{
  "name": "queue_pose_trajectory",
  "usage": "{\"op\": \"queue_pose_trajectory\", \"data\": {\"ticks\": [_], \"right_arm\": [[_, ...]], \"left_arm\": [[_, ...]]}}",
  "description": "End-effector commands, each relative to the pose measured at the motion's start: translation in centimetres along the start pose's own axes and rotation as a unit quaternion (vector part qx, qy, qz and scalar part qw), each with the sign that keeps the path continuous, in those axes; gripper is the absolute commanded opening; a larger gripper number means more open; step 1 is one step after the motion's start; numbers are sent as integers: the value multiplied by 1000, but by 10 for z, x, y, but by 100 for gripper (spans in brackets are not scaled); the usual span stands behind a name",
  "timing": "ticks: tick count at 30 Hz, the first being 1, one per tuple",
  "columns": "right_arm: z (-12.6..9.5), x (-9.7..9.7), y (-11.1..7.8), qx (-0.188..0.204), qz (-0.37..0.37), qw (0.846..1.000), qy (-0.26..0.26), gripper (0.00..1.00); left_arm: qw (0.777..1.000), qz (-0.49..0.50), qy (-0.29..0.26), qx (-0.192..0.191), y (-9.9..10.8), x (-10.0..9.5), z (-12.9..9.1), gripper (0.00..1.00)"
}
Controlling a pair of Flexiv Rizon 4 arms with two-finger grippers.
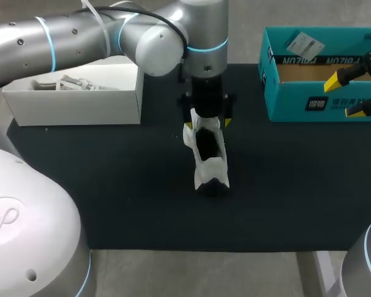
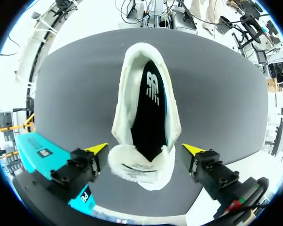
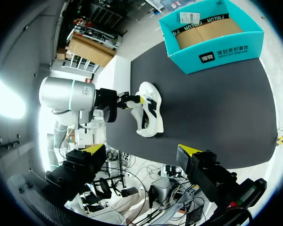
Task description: Take the shoe out of the shoebox, open the shoe tongue, remove and reinsert the insole, then place the shoe into the shoebox
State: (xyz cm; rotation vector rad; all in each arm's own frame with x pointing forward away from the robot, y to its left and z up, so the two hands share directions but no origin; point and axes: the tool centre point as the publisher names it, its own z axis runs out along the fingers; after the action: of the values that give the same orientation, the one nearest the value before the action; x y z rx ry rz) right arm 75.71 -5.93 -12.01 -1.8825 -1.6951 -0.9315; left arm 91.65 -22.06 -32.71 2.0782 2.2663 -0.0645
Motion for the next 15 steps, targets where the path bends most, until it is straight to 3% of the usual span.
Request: {"op": "queue_pose_trajectory", "data": {"ticks": [1, 4, 6, 7, 8, 9, 15], "right_arm": [[1, 1, 1, 0, 1, 1000, -2, 100], [1, 1, 1, 0, 1, 1000, -2, 100], [1, 1, 1, 0, 1, 1000, -2, 100], [1, 1, 1, 0, 1, 1000, -2, 100], [1, 1, 1, 0, 1, 1000, -2, 100], [1, 1, 1, 0, 1, 1000, -2, 100], [1, 1, 1, 0, 1, 1000, -2, 100]], "left_arm": [[1000, -5, -3, -10, 6, 4, -9, 100], [1000, -17, -7, -21, 16, 6, -18, 100], [999, -24, -11, -28, 23, 8, -24, 91], [999, -27, -14, -31, 26, 9, -26, 74], [999, -32, -17, -34, 29, 10, -29, 40], [999, -36, -19, -36, 32, 10, -31, 0], [998, -43, -19, -41, 40, 11, -32, 0]]}}
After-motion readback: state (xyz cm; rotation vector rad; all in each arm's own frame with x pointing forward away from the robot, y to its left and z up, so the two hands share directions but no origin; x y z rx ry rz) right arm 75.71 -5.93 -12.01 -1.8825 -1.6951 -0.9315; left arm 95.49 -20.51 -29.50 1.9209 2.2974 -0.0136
